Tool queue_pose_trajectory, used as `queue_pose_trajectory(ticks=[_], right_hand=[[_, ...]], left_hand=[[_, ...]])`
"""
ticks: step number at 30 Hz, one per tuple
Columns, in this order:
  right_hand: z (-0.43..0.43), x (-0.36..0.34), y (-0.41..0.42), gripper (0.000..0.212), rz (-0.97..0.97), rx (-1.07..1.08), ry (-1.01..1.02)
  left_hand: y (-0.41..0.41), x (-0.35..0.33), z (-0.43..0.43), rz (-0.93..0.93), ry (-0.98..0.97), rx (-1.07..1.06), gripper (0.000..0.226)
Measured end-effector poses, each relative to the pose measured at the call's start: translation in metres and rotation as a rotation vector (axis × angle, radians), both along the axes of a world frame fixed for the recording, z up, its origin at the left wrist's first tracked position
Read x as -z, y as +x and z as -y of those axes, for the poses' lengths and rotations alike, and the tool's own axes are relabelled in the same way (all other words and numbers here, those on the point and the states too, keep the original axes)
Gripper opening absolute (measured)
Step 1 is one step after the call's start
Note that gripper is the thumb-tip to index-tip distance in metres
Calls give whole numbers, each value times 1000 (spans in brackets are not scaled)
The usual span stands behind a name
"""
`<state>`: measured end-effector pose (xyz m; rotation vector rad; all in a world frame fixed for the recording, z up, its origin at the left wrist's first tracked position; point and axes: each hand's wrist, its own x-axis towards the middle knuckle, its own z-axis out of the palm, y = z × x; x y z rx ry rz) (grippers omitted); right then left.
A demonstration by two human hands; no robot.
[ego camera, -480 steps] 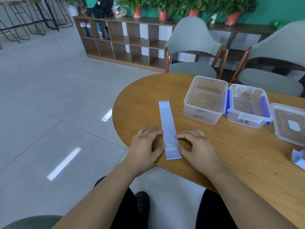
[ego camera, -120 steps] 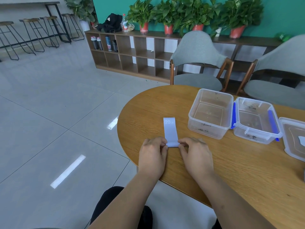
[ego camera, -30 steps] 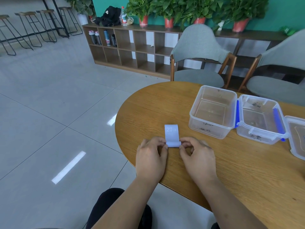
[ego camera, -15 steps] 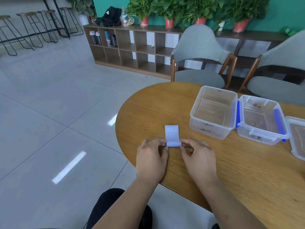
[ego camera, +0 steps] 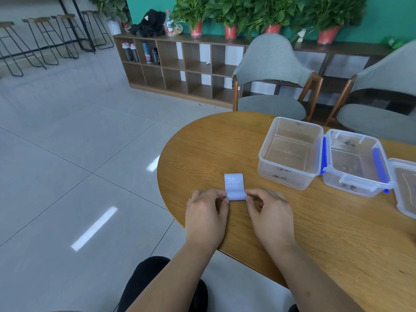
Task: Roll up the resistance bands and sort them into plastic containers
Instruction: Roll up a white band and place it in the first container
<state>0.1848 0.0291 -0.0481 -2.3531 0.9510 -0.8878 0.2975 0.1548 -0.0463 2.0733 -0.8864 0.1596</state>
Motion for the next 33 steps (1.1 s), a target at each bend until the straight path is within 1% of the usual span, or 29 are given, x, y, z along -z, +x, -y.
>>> queue_pose_trajectory(ticks=[5,9,13,16,22,27,30,33], right_hand=[[1,3,1,28,-63,-12,-39],[1,1,1,28,-37,-18,-24],[-1,-3,-1,30,18,-17,49],[-1,-4,-2,25,37,-15,70],[-1,-2,-2,16,15,-8,4],[0,0,1,26,-31,-20,-10],[0,-2,0,28,-3,-18,18],[-1,-4,-2,28,31,-25,51]], left_hand=[[3,2,1,-8,31,18,15],[2,1,1,-39,17,12,17],[1,1,0,-47,1,5,17],[0,0,-1,-32,-4,8,13],[-1,-1,0,16,-6,8,10],[1,2,1,-8,21,16,17],[1,2,0,-34,8,9,19],[0,1,-1,-32,-7,2,17]])
